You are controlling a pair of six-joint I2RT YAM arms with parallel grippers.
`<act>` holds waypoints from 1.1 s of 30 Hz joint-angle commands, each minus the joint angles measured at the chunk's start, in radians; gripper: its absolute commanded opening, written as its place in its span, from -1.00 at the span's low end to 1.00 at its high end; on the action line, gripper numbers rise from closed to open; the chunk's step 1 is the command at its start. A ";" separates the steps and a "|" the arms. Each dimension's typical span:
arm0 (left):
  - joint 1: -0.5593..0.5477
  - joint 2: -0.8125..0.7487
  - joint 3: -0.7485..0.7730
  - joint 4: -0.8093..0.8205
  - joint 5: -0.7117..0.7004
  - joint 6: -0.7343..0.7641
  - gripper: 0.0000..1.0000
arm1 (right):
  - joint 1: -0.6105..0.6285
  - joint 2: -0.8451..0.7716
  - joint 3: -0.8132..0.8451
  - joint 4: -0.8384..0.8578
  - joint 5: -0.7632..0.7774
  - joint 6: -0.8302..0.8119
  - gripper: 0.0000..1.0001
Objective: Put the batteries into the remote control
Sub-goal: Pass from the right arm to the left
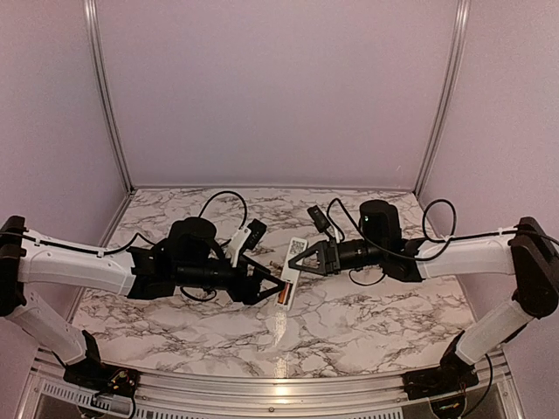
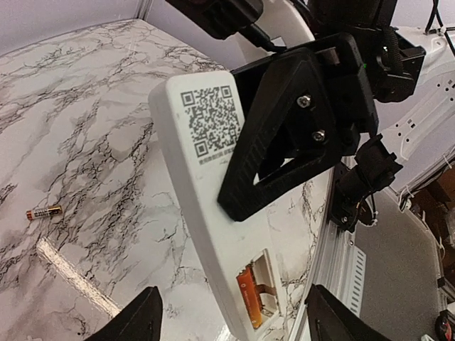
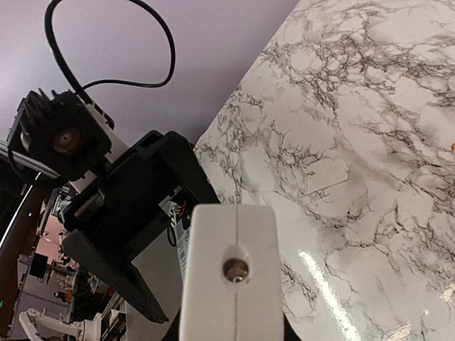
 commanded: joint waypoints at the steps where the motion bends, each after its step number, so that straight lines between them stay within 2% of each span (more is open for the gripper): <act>1: 0.020 0.040 -0.004 0.095 0.100 -0.128 0.37 | -0.006 -0.043 -0.002 0.043 0.017 -0.037 -1.00; 9: 0.022 0.103 0.033 0.094 0.125 -0.150 0.04 | -0.003 -0.053 0.003 0.042 0.021 -0.042 -1.00; 14: 0.025 0.126 0.047 0.084 0.111 -0.161 -0.29 | -0.004 -0.063 0.004 0.027 0.032 -0.050 -1.00; 16: 0.027 0.138 0.055 0.072 0.104 -0.162 -0.50 | -0.004 -0.066 0.005 0.020 0.036 -0.053 -1.00; 19: 0.027 0.149 0.065 0.064 0.098 -0.166 -0.64 | -0.005 -0.066 0.005 0.018 0.041 -0.047 -1.00; 21: 0.027 0.149 0.068 0.061 0.091 -0.161 -0.64 | -0.005 -0.068 0.004 0.015 0.047 -0.047 -1.00; 22: 0.027 0.149 0.069 0.063 0.095 -0.157 -0.54 | -0.005 -0.070 0.005 0.013 0.053 -0.046 -1.00; 25: 0.027 0.149 0.069 0.088 0.145 -0.137 -0.03 | -0.005 -0.069 0.003 0.008 0.065 -0.044 -1.00; 27: 0.027 0.155 0.064 0.121 0.186 -0.145 0.11 | -0.005 -0.066 -0.002 0.022 0.065 -0.040 -1.00; 29: 0.027 0.163 0.063 0.147 0.213 -0.159 0.09 | -0.006 -0.062 -0.006 0.042 0.051 -0.031 -1.00; 33: 0.028 0.172 0.058 0.184 0.241 -0.173 -0.13 | -0.006 -0.073 -0.013 0.055 0.034 -0.032 -1.00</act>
